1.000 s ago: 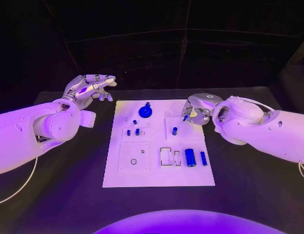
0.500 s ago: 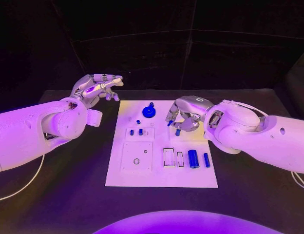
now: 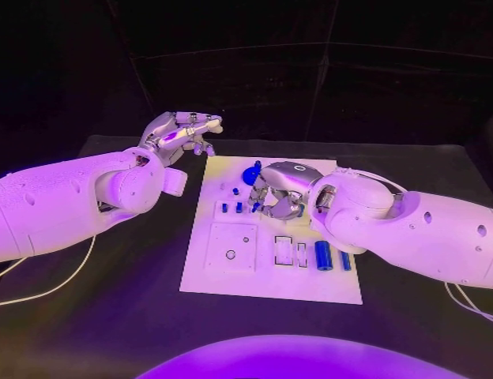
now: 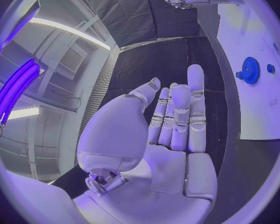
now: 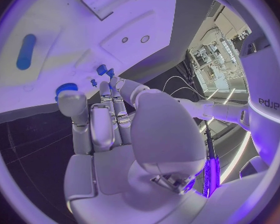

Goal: Assemble the parts on the task board

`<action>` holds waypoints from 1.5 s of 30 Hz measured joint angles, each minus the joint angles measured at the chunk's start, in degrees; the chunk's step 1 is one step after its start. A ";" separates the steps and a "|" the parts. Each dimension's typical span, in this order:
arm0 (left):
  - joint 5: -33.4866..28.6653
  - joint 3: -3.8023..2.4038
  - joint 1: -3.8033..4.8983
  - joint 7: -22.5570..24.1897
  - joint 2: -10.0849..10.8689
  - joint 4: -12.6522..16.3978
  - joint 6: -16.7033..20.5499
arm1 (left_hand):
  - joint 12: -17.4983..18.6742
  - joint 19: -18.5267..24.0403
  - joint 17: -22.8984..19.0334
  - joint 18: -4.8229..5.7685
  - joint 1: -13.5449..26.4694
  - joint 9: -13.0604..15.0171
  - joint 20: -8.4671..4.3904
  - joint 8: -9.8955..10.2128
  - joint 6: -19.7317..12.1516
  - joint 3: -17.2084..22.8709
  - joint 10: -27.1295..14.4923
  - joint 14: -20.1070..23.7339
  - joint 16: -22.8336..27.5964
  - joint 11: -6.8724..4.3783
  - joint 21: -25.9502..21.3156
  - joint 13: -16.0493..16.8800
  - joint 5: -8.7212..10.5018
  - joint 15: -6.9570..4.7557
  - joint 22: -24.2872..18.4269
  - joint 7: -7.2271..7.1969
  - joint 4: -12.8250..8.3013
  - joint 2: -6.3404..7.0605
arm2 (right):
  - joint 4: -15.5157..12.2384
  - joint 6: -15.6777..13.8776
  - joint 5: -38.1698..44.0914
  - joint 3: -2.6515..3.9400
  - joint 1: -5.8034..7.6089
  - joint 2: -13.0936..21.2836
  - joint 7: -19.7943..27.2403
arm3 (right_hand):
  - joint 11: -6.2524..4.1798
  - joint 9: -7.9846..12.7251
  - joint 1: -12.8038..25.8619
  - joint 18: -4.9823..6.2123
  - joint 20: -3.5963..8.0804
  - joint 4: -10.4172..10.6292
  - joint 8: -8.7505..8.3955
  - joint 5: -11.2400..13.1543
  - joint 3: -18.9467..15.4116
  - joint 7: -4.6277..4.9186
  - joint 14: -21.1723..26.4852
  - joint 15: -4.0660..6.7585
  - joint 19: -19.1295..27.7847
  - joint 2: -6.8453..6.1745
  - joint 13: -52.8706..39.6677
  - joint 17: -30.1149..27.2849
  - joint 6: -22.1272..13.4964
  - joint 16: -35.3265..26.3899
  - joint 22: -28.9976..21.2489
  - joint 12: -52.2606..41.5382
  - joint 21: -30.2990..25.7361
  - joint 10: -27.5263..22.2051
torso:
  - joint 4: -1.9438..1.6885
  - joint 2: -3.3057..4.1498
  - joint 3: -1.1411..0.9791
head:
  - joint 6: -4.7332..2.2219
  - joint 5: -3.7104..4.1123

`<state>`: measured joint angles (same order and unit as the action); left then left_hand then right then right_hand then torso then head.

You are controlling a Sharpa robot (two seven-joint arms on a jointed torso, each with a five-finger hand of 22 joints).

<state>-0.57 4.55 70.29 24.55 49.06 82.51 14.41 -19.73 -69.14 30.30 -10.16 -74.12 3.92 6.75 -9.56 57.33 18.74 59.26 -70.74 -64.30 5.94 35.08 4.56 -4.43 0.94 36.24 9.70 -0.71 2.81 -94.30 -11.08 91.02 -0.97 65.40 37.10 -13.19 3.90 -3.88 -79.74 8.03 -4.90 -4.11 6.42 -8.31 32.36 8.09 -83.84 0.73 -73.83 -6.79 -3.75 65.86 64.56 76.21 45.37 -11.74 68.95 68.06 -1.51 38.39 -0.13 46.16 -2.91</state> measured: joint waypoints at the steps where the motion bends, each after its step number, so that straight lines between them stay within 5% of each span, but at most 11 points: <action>1: 0.00 0.00 0.00 0.00 -0.11 0.00 0.00 | 0.00 0.00 0.00 0.00 0.00 0.00 0.00 0.00 0.00 0.00 0.00 0.00 0.00 0.00 0.00 -0.02 0.00 0.00 0.00 0.00 0.00 0.00 | 0.26 0.25 0.23 -0.28 -0.08 -0.44 0.06 | 0.00 0.00 0.00 0.00 0.00 0.00 0.00 0.00 0.00 0.00 0.00 0.00 0.00 0.00 0.00 0.00 0.00 0.00 -0.02 0.00 0.00 0.00 | 0.00 0.02 -0.01 | 0.05 -0.13; 7: -0.01 0.00 0.01 -0.02 -0.83 -0.01 -0.01 | 0.00 0.00 0.00 0.00 0.00 0.00 0.00 0.00 0.00 0.00 0.00 0.00 0.00 0.00 0.00 -0.04 0.00 0.00 0.00 0.00 0.00 0.00 | 2.14 2.21 1.73 -1.98 -0.43 -2.67 0.30 | 0.00 0.00 0.01 0.00 0.00 0.00 0.00 0.00 0.00 0.00 0.00 0.00 0.00 0.01 0.00 0.00 0.00 0.00 -0.06 0.00 0.00 0.00 | 0.02 0.01 -0.04 | 0.48 -0.72; 12: -0.01 0.00 0.02 -0.03 -1.15 -0.14 -0.03 | 0.00 0.00 0.01 0.00 0.00 0.00 0.00 0.00 0.00 0.00 0.00 0.00 0.00 0.00 0.00 -0.04 0.00 0.00 0.01 0.00 0.00 0.00 | 3.09 3.55 2.77 -2.66 -0.84 -3.58 0.40 | 0.00 0.03 0.24 0.00 0.00 0.00 -0.02 0.00 0.00 -0.01 0.00 0.00 0.00 0.24 0.01 0.00 -0.01 0.00 -0.06 0.00 0.00 0.00 | 0.06 -0.01 -0.09 | 0.87 -1.42; 20: -0.01 0.00 0.02 -0.05 -1.36 -0.45 -0.06 | 0.00 0.00 0.01 0.00 0.00 0.00 0.00 0.00 0.00 0.00 0.00 0.00 0.00 0.00 0.00 -0.04 0.00 0.00 0.01 0.00 0.00 0.00 | 3.59 4.92 3.87 -2.88 -1.39 -4.19 0.56 | 0.00 0.04 0.23 0.00 0.00 0.00 -0.17 0.00 -0.01 -0.01 0.00 0.00 0.00 0.23 0.01 0.00 -0.02 0.00 -0.06 0.00 0.00 0.00 | 0.08 -0.04 -0.13 | 1.18 -2.25; 45: -0.02 0.00 0.02 -0.31 -1.43 -0.97 -0.16 | 0.00 0.00 -0.10 0.00 0.00 0.00 0.00 0.00 0.00 0.00 0.01 0.00 0.00 0.00 0.00 -0.03 0.00 0.00 -0.06 0.00 0.00 0.00 | 2.65 5.78 5.21 -2.94 -1.81 -4.04 1.32 | 0.00 -0.06 0.83 0.00 0.00 0.01 -0.34 0.00 -0.02 -0.02 0.00 0.00 0.00 0.25 0.02 0.00 0.39 0.22 -0.06 0.00 0.00 0.00 | 0.10 -0.07 -0.08 | 1.86 -2.81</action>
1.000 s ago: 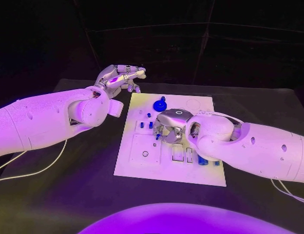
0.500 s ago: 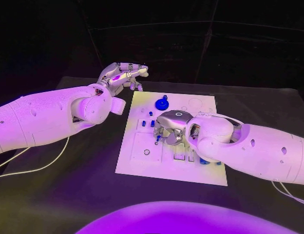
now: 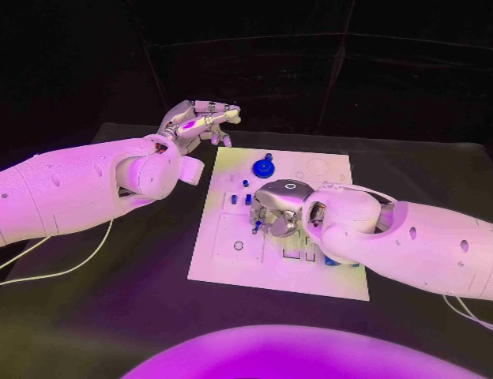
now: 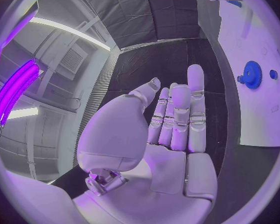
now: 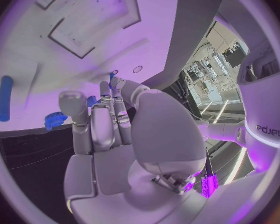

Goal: Assemble the parts on the task board

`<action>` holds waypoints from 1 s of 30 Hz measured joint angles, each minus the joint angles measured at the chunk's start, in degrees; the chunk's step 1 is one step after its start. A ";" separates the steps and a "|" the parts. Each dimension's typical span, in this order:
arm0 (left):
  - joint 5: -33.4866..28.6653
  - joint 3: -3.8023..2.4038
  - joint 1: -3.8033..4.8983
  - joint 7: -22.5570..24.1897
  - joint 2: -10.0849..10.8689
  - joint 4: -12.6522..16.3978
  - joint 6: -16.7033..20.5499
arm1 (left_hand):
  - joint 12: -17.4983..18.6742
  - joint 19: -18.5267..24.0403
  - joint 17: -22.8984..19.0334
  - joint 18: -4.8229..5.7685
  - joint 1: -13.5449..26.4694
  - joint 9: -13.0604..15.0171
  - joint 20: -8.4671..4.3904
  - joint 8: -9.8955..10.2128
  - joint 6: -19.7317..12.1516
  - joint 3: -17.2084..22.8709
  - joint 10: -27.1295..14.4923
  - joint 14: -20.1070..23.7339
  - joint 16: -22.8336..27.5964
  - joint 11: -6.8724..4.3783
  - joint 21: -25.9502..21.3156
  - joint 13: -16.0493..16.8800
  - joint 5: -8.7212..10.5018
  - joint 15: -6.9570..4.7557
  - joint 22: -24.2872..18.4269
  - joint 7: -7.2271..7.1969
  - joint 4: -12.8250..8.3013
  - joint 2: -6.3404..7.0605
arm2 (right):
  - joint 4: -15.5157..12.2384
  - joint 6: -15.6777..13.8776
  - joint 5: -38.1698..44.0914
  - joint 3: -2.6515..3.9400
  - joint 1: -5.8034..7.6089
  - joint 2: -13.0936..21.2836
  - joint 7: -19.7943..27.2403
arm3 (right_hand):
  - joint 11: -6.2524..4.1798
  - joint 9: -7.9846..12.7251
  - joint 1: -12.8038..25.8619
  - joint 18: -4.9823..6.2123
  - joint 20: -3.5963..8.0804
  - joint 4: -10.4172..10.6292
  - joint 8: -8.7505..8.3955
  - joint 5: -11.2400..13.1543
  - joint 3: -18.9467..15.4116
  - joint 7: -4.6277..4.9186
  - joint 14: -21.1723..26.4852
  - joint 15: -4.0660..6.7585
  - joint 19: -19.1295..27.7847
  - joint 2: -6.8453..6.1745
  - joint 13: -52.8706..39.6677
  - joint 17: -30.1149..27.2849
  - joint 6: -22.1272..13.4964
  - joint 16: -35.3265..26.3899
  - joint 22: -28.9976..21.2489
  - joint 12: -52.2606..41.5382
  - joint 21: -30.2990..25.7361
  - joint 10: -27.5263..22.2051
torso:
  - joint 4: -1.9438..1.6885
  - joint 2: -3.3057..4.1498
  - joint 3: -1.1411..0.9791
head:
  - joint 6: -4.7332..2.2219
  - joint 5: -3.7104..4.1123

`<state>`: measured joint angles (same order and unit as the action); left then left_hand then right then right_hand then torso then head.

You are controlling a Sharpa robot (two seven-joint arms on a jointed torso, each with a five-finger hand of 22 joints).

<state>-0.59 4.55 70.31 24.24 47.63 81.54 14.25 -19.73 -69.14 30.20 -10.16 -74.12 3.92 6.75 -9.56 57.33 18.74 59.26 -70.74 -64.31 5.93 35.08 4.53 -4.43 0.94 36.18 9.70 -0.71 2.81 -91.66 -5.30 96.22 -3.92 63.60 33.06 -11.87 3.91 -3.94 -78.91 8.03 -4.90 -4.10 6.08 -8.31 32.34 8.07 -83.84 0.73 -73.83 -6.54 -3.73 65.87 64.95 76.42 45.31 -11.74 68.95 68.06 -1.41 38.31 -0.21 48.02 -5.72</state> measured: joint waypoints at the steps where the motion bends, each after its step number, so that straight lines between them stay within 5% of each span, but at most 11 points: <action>1: 0.00 0.00 0.00 -0.02 0.00 -0.03 -0.01 | 0.00 0.00 0.00 0.00 0.00 0.00 0.00 0.00 0.00 0.00 0.00 0.00 0.00 0.00 0.00 0.00 0.00 0.00 0.00 0.00 0.00 0.00 | -0.03 0.04 0.01 0.00 -0.01 0.00 0.00 | 0.00 0.00 0.00 0.00 0.00 0.00 0.00 0.00 0.00 0.00 0.00 0.00 0.00 0.00 0.00 0.00 0.00 0.00 0.00 0.00 0.00 0.00 | 0.00 0.00 0.00 | 0.01 -0.01; 30: -0.01 0.00 0.00 -0.58 -0.09 -0.26 -0.33 | 0.00 0.00 0.01 0.00 0.00 0.00 0.00 0.00 0.00 0.00 0.00 0.00 0.00 0.00 0.00 0.01 0.00 0.00 0.01 0.00 0.00 0.00 | 0.27 0.53 0.16 0.01 -0.52 -0.73 -0.19 | 0.00 0.00 0.45 0.00 0.00 0.00 -0.16 -0.23 -0.01 0.00 0.00 0.00 0.00 -0.01 -0.03 0.00 -0.01 0.00 0.04 0.00 0.00 0.00 | -0.07 0.02 0.03 | 0.58 -0.21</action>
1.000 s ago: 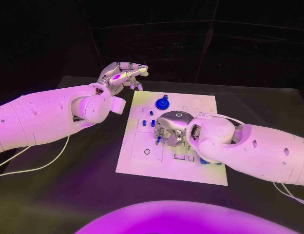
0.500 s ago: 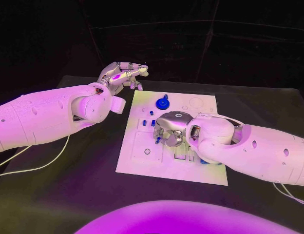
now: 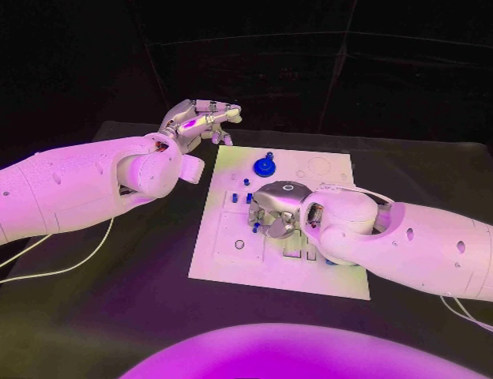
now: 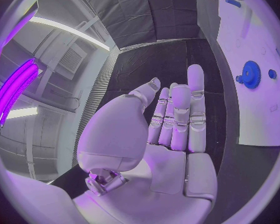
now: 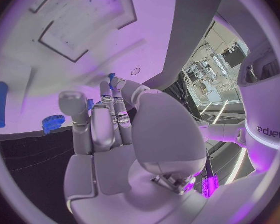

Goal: Assemble the parts on the task board

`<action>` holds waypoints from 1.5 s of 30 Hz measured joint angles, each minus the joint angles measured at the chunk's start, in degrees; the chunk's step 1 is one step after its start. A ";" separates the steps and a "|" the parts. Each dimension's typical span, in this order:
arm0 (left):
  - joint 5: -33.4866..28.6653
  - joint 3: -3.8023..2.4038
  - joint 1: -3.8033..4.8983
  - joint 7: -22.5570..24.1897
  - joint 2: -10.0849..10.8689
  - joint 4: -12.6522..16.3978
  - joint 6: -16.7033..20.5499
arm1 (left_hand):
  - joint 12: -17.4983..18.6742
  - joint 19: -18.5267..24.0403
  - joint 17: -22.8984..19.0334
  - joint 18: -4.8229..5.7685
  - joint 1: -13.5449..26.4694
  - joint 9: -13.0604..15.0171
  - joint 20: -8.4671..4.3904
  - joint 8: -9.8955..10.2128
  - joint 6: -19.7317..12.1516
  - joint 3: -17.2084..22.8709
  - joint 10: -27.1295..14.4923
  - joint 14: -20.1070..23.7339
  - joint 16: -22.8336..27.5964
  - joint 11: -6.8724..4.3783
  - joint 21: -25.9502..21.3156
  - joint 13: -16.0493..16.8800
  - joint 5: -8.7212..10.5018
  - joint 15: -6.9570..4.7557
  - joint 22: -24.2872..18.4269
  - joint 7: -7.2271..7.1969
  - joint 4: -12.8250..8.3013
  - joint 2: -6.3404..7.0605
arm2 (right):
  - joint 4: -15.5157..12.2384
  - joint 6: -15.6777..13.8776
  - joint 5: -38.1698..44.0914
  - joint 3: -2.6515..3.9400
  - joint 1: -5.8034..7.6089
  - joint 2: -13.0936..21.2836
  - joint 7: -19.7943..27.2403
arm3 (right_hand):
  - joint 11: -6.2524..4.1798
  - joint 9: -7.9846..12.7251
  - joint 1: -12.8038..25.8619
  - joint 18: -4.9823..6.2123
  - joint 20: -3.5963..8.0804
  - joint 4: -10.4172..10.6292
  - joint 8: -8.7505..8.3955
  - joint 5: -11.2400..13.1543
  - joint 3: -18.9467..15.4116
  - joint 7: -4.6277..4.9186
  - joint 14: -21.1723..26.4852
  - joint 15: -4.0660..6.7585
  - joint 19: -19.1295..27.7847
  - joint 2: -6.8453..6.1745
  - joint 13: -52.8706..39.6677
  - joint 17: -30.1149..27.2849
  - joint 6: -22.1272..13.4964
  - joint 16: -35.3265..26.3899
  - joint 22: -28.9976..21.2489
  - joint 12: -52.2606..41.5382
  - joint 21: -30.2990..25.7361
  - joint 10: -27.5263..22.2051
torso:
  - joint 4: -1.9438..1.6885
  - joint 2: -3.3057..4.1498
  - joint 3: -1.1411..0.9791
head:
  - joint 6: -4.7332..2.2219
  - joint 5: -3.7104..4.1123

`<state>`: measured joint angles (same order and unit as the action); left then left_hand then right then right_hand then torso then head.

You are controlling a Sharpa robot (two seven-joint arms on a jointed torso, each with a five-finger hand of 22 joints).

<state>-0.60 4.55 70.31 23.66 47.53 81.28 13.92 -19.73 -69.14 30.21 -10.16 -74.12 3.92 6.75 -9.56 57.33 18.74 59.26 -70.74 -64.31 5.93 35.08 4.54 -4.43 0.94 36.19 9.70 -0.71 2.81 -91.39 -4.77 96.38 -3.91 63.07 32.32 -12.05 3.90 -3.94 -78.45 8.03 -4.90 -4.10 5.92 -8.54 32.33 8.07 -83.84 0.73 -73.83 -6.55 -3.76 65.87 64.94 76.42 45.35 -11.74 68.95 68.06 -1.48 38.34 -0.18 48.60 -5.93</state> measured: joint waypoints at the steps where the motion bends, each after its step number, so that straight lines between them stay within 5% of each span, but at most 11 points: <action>1: 0.00 0.00 0.00 -0.02 0.00 -0.01 -0.01 | 0.00 0.00 0.00 0.00 0.00 0.00 0.00 0.00 0.00 0.00 0.00 0.00 0.00 0.00 0.00 0.00 0.00 0.00 0.00 0.00 0.00 0.00 | 0.01 0.01 0.01 0.00 -0.04 -0.02 -0.02 | 0.00 -0.01 0.00 0.00 0.00 0.00 0.00 0.00 0.00 0.00 0.00 0.00 0.00 0.00 0.00 0.00 0.00 0.00 0.00 0.00 0.00 0.00 | -0.01 0.00 0.00 | 0.03 -0.02; 13: 0.00 0.00 0.00 -0.17 -0.07 -0.11 -0.13 | 0.00 0.00 0.00 0.00 0.00 0.00 0.00 0.00 0.00 0.00 0.00 0.00 0.00 0.00 0.00 0.00 0.00 0.00 0.00 0.00 0.00 0.00 | 0.30 0.33 0.18 0.02 -0.22 -0.44 -0.20 | 0.06 -0.01 1.18 0.00 0.00 0.48 -0.24 -0.42 -0.48 0.12 0.00 0.00 0.00 -0.56 -0.02 -0.26 -0.13 0.00 -0.35 0.81 0.00 -0.05 | -0.01 0.00 0.00 | 0.16 -0.14; 21: 0.00 0.00 0.00 -0.27 -0.11 -0.17 -0.21 | -0.25 0.00 -0.21 0.01 0.00 0.00 0.00 0.00 0.00 -0.16 0.00 0.22 0.00 0.00 -0.36 -0.07 0.00 0.22 -0.07 0.00 -0.16 0.00 | 0.63 0.28 0.19 -0.01 -0.26 -0.56 -0.19 | 2.07 0.27 3.92 0.00 -0.98 1.49 -2.15 -1.37 -2.79 2.00 -0.12 -1.00 0.98 -2.57 0.21 -1.30 -4.09 -0.07 -1.61 3.60 -0.45 -5.37 | -0.01 -0.02 0.00 | 0.24 -0.19; 31: -0.01 0.00 0.00 -0.45 -0.12 -0.27 -0.26 | -0.25 0.00 -0.28 0.01 0.00 0.00 0.00 0.00 -0.21 0.00 -0.42 0.22 0.00 0.00 -0.36 -0.06 0.00 0.22 -0.13 0.21 -0.33 0.00 | -0.23 -2.55 0.12 -0.01 -0.30 0.52 -0.19 | 2.75 0.26 3.91 0.00 -1.76 1.52 -2.15 -3.99 -4.05 2.20 -0.11 -1.35 1.35 -2.56 0.13 -1.95 -5.18 -0.44 -2.35 3.87 -0.88 -7.08 | 0.00 -0.03 0.00 | 0.08 -0.14; 40: -0.01 0.01 -0.01 -0.57 0.04 -0.30 -0.26 | -0.25 0.00 -0.27 0.01 0.00 0.00 0.00 0.00 -0.21 0.00 -0.41 0.22 0.00 0.00 -0.36 -0.06 0.00 0.22 -0.13 0.21 -0.33 0.00 | -6.15 -8.03 -1.09 0.04 -0.31 7.73 0.13 | 2.74 0.14 4.43 0.00 -1.76 1.99 -2.15 -4.64 -4.84 2.20 -0.11 -1.35 1.35 -3.08 0.00 -2.29 -5.18 -0.44 -2.41 2.92 -0.89 -7.06 | 0.11 -0.10 -0.03 | -0.37 0.08; 45: -0.01 0.01 -0.01 -0.61 0.13 -0.31 -0.26 | -0.25 0.00 -0.27 0.01 0.00 0.00 0.00 0.00 -0.21 0.00 -0.41 0.22 0.00 0.00 -0.36 -0.11 0.00 0.22 -0.13 0.21 -0.33 0.00 | -8.62 -9.02 -2.98 0.59 1.05 12.21 -0.15 | 1.46 0.14 4.43 0.00 -1.76 2.05 -2.15 -4.09 -5.53 1.34 -0.11 -1.35 1.35 -3.08 -0.12 -2.69 -5.41 -0.72 -2.46 1.71 -0.95 -5.74 | 0.21 -0.12 -0.03 | -1.24 1.05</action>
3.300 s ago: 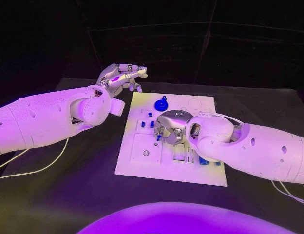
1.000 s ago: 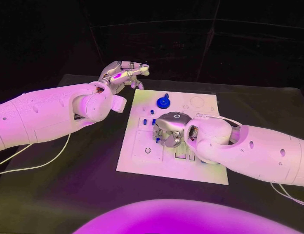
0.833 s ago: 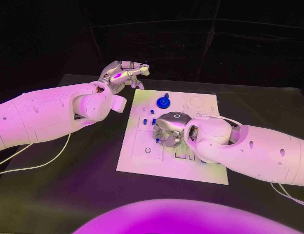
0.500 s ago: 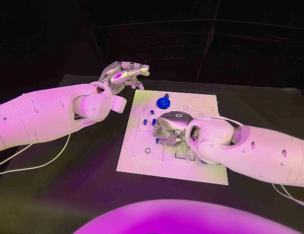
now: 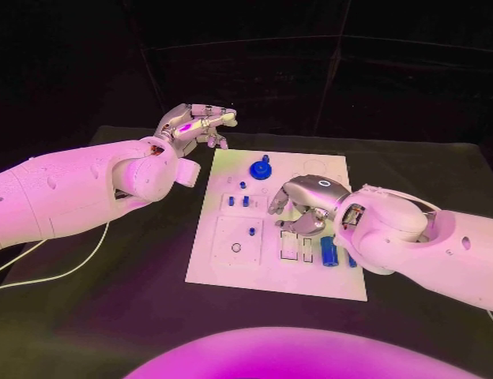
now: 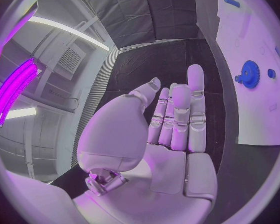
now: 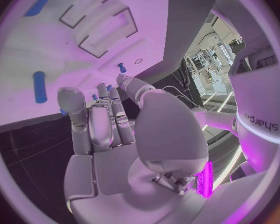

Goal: Assemble the parts on the task board

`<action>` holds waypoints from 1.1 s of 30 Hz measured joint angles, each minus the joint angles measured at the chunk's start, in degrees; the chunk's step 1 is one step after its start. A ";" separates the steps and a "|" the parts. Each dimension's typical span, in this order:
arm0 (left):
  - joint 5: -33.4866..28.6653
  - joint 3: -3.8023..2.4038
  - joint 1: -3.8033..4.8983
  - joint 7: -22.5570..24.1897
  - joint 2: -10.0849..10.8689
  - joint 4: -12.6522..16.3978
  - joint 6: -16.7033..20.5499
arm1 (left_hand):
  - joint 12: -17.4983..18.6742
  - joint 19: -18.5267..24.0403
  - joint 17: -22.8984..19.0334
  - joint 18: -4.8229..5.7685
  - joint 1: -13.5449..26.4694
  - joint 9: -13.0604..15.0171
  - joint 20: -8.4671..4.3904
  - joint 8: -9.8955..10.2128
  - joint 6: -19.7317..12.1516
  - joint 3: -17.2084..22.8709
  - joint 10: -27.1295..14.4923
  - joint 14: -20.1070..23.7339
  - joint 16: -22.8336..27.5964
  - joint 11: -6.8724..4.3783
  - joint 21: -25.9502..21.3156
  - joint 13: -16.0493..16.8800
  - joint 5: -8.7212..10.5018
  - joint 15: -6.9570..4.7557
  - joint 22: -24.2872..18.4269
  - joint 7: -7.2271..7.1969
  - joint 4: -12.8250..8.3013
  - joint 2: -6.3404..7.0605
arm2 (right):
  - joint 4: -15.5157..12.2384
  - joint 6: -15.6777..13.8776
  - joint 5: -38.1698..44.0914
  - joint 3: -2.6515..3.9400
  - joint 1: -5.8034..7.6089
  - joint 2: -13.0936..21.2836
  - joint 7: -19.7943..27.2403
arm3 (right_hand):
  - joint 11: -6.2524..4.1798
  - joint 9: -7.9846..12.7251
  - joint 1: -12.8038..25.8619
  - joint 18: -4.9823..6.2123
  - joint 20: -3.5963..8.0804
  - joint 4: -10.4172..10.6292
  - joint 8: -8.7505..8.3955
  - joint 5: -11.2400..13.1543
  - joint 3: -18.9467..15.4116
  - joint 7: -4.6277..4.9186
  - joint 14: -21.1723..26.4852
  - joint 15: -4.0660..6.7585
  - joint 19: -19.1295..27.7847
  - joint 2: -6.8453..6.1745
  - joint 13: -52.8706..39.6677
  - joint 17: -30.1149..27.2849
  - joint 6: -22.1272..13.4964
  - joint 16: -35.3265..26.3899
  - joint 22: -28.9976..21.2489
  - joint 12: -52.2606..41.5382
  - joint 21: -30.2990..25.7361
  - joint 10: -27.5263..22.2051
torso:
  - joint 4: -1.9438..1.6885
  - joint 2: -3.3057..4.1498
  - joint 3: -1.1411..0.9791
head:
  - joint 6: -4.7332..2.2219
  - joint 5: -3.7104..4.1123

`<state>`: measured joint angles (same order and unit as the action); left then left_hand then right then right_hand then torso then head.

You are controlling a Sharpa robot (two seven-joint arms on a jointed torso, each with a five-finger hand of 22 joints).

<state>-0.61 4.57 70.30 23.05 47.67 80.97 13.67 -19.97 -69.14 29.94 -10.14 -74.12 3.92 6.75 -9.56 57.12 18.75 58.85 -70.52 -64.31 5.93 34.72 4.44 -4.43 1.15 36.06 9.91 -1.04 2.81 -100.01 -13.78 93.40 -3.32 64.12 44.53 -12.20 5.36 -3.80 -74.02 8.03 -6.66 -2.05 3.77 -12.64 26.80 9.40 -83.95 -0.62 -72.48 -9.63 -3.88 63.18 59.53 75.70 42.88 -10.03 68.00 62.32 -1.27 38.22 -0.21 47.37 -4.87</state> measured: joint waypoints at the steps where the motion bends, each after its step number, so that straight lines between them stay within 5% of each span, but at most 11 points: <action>1: 0.00 0.00 0.00 -0.01 0.01 0.00 0.00 | 0.00 0.00 0.00 0.00 0.00 0.00 0.00 0.00 0.00 0.00 0.00 0.00 0.00 0.00 0.00 0.00 0.00 0.00 0.00 0.00 0.00 0.00 | -0.10 0.01 -0.35 0.19 0.47 0.70 -0.18 | -0.05 0.00 0.00 0.00 0.00 0.15 0.00 0.51 -0.30 -0.17 0.00 0.00 0.00 0.00 0.00 -0.10 -0.17 0.00 -0.07 -0.31 -0.18 0.48 | 0.00 0.00 0.00 | -0.20 0.22; 6: 0.00 0.00 0.00 -0.05 0.02 0.01 -0.05 | 0.00 0.00 -0.02 0.00 0.00 0.00 0.00 0.00 0.00 0.00 0.00 0.00 0.01 0.00 0.00 0.00 0.00 0.00 0.00 0.00 0.00 0.00 | 0.57 0.49 -1.53 0.75 2.03 3.62 -1.77 | -0.09 0.00 1.06 -0.01 0.26 0.51 0.00 0.96 -3.08 -1.01 0.00 0.00 0.27 -1.07 0.19 -0.83 -1.02 -0.52 -1.49 -0.31 -1.20 -1.24 | 0.01 -0.02 0.02 | -1.11 1.47; 9: 0.00 0.00 0.00 -0.07 0.03 0.02 -0.10 | 0.00 0.00 -0.13 0.00 0.00 0.00 0.00 0.00 0.00 0.00 0.00 0.00 0.23 0.00 0.00 0.01 0.00 0.00 0.00 0.00 0.00 0.00 | 1.55 1.15 -1.66 0.91 2.38 4.47 -3.03 | 0.17 0.00 0.50 0.00 0.24 0.96 0.00 0.96 -5.96 -0.72 0.00 0.00 1.88 -1.43 0.19 -3.03 -2.19 -2.02 -4.89 0.06 -3.33 -3.93 | 0.01 -0.01 0.03 | -1.54 2.03; 14: 0.00 0.01 0.00 -0.08 0.05 0.02 -0.20 | 0.00 0.00 -0.13 0.00 0.00 0.00 0.00 0.00 0.00 0.00 0.00 0.00 0.23 0.00 0.00 0.01 0.00 0.00 0.00 0.00 0.00 0.00 | 2.70 2.29 -1.36 0.99 2.57 4.62 -4.69 | 0.37 0.00 -1.41 0.00 0.22 2.32 0.00 0.96 -10.73 -1.35 0.00 0.00 2.26 -0.14 0.09 -4.69 -3.42 -3.02 -7.28 -0.77 -5.05 -6.80 | -0.03 0.07 0.03 | -2.03 2.72; 27: 0.00 0.02 -0.01 -0.11 0.03 -0.11 -0.42 | 0.00 0.00 -0.13 0.00 0.00 0.00 0.00 0.00 0.00 0.00 0.00 0.00 0.23 0.00 0.00 0.01 0.00 0.00 -0.04 0.00 0.00 0.00 | 4.95 5.61 0.18 1.03 2.64 2.26 -6.37 | 0.65 0.01 -4.11 0.92 0.22 4.18 0.00 0.96 -14.61 -1.80 0.00 0.01 2.26 0.93 -0.10 -5.89 -4.27 -3.68 -8.79 -3.65 -6.28 -8.28 | -0.13 0.13 0.05 | -2.11 3.10; 33: 0.00 0.03 -0.01 -0.13 0.00 -0.17 -0.53 | 0.00 0.00 -0.13 0.00 0.00 0.00 0.00 0.00 0.00 0.00 0.01 0.00 0.23 0.00 0.00 0.01 0.00 0.00 -0.03 0.00 0.00 0.00 | 5.38 7.61 0.46 1.03 2.63 1.48 -6.36 | -0.34 -0.11 -5.39 0.91 0.45 4.34 0.23 0.96 -14.76 -1.73 -0.11 0.18 2.02 2.22 -0.25 -6.06 -3.54 -3.68 -8.45 -5.97 -6.28 -5.35 | -0.19 0.13 0.03 | -1.89 3.07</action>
<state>-0.61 4.59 70.29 22.92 47.67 80.80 13.13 -19.97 -69.14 29.81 -10.14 -74.12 3.92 6.75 -9.56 57.12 18.75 58.86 -70.53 -64.07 5.93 34.72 4.45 -4.43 1.15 36.03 9.91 -1.04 2.81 -94.62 -6.17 93.86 -2.29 66.76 46.01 -18.56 5.02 -3.91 -79.41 8.94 -6.20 2.29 4.00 -11.68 12.04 7.68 -84.06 -0.43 -70.46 -7.42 -4.14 57.12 55.99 72.02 34.44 -16.00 61.72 56.97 -1.46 38.35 -0.18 45.48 -1.81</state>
